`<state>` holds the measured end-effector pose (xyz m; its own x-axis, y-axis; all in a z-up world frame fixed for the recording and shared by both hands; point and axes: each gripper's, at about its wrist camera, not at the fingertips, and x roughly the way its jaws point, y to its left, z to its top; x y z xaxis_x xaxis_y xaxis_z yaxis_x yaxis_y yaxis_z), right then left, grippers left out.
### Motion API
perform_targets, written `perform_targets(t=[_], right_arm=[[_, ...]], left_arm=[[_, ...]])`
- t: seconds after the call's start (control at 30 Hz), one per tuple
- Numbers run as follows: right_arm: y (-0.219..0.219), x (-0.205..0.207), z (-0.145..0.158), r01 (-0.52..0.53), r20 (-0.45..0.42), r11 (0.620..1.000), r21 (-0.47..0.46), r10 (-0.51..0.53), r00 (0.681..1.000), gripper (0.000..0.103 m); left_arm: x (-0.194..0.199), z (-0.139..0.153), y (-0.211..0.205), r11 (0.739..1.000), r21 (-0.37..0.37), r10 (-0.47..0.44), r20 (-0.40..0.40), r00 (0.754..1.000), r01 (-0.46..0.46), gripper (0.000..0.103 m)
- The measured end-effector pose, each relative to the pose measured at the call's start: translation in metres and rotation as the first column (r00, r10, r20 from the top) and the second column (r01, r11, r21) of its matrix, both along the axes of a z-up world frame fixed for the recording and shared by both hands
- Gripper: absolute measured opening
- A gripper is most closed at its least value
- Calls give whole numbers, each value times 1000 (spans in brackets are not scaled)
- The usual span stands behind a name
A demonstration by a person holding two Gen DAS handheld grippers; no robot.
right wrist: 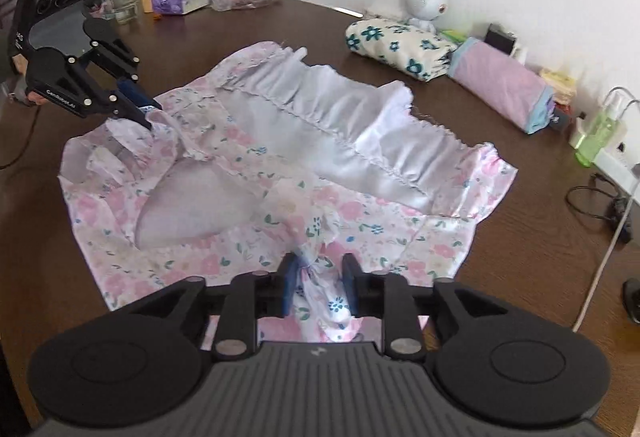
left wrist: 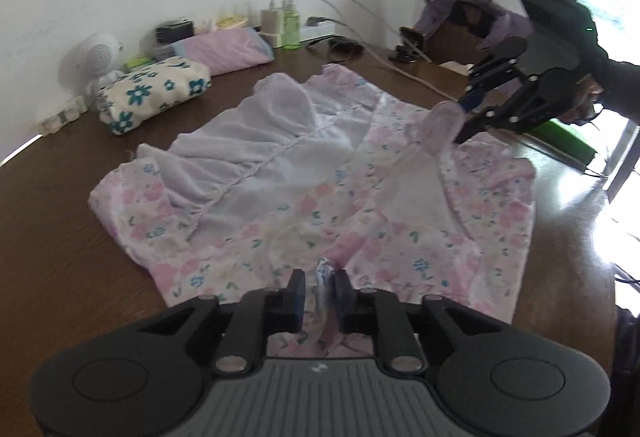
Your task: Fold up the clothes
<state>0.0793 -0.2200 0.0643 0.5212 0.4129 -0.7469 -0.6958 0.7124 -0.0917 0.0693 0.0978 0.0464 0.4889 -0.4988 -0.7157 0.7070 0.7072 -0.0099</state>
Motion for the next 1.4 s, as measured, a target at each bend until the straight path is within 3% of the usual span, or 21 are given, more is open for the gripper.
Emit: perform_targets(t=[0.03,0.1,0.17,0.2,0.3,0.43,0.57,0.7,0.77,0.83,0.87,0.93,0.97,1.1,1.23,1.4], right_arm=[[-4,-6,4,27,47,1000,-3,-27,999,36],[-18,-18,17,85,101,996,24,-87,991,36],[-33,-35,28,112,95,990,85,-120,988,39],[-39,-43,29,117,58,985,127,-125,990,41],[-46,-64,17,156,-58,963,222,-146,988,53],[-44,-80,-7,196,-156,929,314,-153,976,52],[-41,-92,-28,232,-233,888,397,-147,961,50],[-37,-93,-29,212,-188,901,378,-149,971,51],[-35,-95,-34,206,-158,915,348,-159,974,44],[-36,-93,-38,199,-154,914,353,-153,976,31],[-33,-93,-38,197,-140,920,339,-158,977,27],[-30,-95,-36,195,-130,927,320,-161,978,5],[-30,-97,-36,195,-136,927,320,-158,978,3],[-29,-106,-35,194,-161,927,321,-148,976,0],[-37,-120,-38,208,-197,915,346,-146,970,0],[-51,-145,-17,210,-205,915,345,-145,968,3]], left_arm=[[-2,2,6,999,-18,51,6,999,-50,32],[-12,12,20,984,-77,161,8,987,-160,33],[-34,23,25,961,-129,250,24,968,-245,41],[-46,29,24,946,-157,293,38,955,-284,41],[-78,24,1,938,-228,283,62,957,-263,46],[-101,0,-55,952,-178,263,56,963,-249,46],[-114,-21,-69,949,-105,304,39,952,-298,46],[-128,-27,-55,932,-108,353,58,934,-346,46],[-129,-30,-44,922,-124,373,42,927,-366,46],[-124,-34,-36,909,-141,400,24,916,-393,45],[-120,-35,-34,903,-148,410,17,912,-403,38],[-116,-36,-30,896,-151,423,9,906,-417,24],[-114,-37,-30,895,-146,426,8,905,-421,14],[-128,-38,-28,908,-138,404,27,915,-396,9],[-143,-38,-15,900,-180,399,-26,917,-397,9],[-165,-26,-11,912,-151,378,-54,924,-382,11]])
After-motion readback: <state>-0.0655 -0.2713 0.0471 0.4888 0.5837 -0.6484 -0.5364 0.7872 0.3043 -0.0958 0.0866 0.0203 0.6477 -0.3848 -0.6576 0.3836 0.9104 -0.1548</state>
